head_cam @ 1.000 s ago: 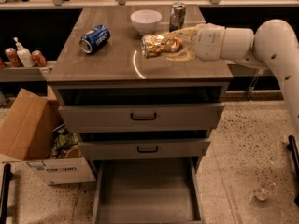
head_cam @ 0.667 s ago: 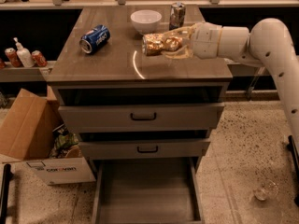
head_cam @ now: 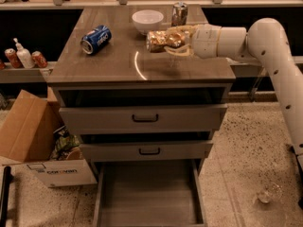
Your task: Pick orange can from bottom drawer and place on counter
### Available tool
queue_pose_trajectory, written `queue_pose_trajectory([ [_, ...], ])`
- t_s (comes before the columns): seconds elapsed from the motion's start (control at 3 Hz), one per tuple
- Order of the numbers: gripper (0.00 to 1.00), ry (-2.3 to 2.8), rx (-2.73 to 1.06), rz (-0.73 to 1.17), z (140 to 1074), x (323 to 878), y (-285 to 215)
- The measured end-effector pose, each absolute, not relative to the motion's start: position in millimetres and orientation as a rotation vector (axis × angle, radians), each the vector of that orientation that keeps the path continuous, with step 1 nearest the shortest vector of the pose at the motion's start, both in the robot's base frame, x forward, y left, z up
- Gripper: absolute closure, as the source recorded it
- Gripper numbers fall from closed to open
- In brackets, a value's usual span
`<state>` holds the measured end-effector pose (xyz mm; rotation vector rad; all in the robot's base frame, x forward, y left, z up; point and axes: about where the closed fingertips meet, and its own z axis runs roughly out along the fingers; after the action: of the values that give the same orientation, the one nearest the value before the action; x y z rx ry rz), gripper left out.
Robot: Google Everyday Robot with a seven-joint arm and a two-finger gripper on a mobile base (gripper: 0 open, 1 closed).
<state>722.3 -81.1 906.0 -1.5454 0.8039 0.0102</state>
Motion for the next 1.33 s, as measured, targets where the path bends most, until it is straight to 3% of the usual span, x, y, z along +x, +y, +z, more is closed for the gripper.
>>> queue_pose_trajectory([
  [0.33, 0.11, 0.839, -1.55, 0.017, 901, 734, -80],
  [0.67, 0.0, 0.858, -1.552, 0.02, 899, 738, -80],
  [1.33, 0.0, 0.827, -1.528, -0.03, 925, 715, -98],
])
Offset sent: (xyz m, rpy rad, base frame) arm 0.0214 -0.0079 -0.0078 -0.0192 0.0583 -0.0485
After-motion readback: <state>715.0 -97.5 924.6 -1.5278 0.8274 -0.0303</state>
